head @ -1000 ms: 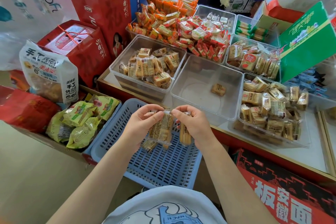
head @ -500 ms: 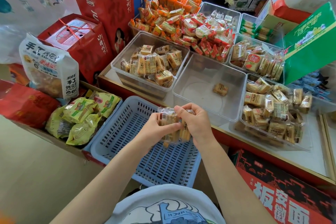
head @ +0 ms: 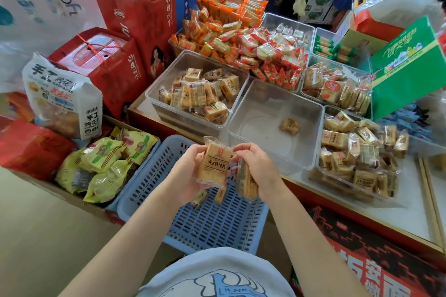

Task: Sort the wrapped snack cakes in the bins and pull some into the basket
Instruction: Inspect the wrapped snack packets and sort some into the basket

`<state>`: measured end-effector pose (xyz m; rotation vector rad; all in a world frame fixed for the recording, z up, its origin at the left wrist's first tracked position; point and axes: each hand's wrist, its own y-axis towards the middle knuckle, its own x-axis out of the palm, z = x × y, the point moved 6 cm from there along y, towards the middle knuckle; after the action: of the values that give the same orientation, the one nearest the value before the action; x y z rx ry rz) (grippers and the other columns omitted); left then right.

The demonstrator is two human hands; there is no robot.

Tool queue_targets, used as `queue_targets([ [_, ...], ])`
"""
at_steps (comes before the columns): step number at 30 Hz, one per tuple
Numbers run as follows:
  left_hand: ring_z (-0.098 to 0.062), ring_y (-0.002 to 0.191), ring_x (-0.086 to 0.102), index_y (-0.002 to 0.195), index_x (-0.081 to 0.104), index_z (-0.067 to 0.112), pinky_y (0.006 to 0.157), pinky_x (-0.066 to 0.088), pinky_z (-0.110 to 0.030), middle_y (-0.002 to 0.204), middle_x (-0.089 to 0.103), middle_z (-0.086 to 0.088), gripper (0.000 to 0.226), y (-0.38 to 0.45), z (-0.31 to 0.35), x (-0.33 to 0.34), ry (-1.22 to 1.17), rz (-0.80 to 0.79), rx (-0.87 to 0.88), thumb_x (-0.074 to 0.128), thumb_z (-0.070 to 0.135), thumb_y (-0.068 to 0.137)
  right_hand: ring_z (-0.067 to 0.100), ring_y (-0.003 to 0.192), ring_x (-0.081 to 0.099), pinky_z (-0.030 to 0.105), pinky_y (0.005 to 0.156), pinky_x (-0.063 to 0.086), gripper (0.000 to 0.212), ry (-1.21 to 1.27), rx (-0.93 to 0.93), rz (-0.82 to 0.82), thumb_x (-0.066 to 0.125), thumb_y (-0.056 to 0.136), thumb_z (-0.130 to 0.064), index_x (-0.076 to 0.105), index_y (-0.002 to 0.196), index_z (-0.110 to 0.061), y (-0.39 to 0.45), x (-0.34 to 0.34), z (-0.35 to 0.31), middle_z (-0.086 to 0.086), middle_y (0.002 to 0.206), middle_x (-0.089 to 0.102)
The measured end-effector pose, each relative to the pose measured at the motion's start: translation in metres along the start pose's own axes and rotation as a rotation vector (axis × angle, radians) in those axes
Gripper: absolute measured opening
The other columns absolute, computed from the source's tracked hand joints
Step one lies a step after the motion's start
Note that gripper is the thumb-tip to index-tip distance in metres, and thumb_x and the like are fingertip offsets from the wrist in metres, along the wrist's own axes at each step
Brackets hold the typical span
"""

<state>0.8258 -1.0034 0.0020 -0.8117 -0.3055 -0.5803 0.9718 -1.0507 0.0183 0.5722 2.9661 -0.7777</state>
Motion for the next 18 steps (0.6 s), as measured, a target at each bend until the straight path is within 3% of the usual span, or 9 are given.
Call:
queue_targets([
  [5, -0.036, 0.087, 0.073, 0.131, 0.060, -0.002, 0.068, 0.061, -0.038, 0.115, 0.072, -0.026, 0.049, 0.000, 0.000, -0.002, 0.018, -0.032, 0.003, 0.033, 0.031, 0.108, 0.023, 0.092, 0.072, 0.040, 0.083, 0.061, 0.019, -0.030, -0.066, -0.036, 0.060, 0.102, -0.036, 0.067, 0.104, -0.019, -0.002, 0.006, -0.003, 0.009, 0.099, 0.074],
  [7, -0.036, 0.092, 0.074, 0.132, 0.061, 0.004, 0.071, 0.063, -0.039, 0.116, 0.073, -0.023, 0.046, 0.001, -0.002, 0.001, 0.072, -0.057, 0.003, 0.035, 0.034, 0.109, 0.031, 0.096, 0.070, 0.049, 0.084, 0.062, 0.014, -0.014, -0.089, 0.011, 0.063, 0.100, -0.031, 0.067, 0.095, -0.018, 0.002, 0.002, -0.004, 0.015, 0.098, 0.072],
  [9, -0.037, 0.102, 0.073, 0.132, 0.061, 0.008, 0.080, 0.062, -0.041, 0.120, 0.073, -0.020, 0.045, 0.002, -0.005, 0.006, 0.134, -0.115, 0.001, 0.041, 0.040, 0.108, 0.035, 0.094, 0.070, 0.057, 0.084, 0.060, 0.016, -0.005, -0.111, 0.065, 0.065, 0.098, -0.028, 0.068, 0.085, -0.021, 0.006, -0.002, -0.006, 0.016, 0.091, 0.070],
  [12, -0.034, 0.103, 0.073, 0.134, 0.060, 0.003, 0.082, 0.062, -0.038, 0.120, 0.073, -0.019, 0.045, 0.006, -0.007, 0.008, 0.258, -0.177, 0.057, 0.060, 0.031, 0.098, 0.024, 0.083, 0.065, 0.047, 0.084, 0.060, 0.017, -0.037, -0.142, 0.169, 0.064, 0.099, -0.026, 0.070, 0.088, -0.015, 0.009, -0.005, -0.011, 0.006, 0.079, 0.065],
  [15, -0.032, 0.093, 0.076, 0.130, 0.062, 0.004, 0.073, 0.064, -0.034, 0.115, 0.075, -0.017, 0.037, 0.011, -0.006, 0.005, 0.225, -0.074, 0.077, 0.061, 0.027, 0.101, 0.024, 0.087, 0.066, 0.047, 0.088, 0.059, 0.017, -0.009, -0.120, 0.213, 0.066, 0.098, -0.030, 0.068, 0.095, -0.013, 0.012, -0.004, -0.008, 0.009, 0.088, 0.067],
  [18, -0.023, 0.066, 0.073, 0.118, 0.061, 0.006, 0.056, 0.058, -0.031, 0.094, 0.078, -0.016, 0.033, 0.018, -0.001, -0.006, 0.188, 0.166, 0.077, 0.057, 0.035, 0.103, 0.021, 0.088, 0.064, 0.049, 0.092, 0.057, 0.027, 0.041, -0.049, 0.158, 0.068, 0.095, -0.041, 0.063, 0.105, -0.016, 0.012, -0.005, -0.005, 0.007, 0.097, 0.065],
])
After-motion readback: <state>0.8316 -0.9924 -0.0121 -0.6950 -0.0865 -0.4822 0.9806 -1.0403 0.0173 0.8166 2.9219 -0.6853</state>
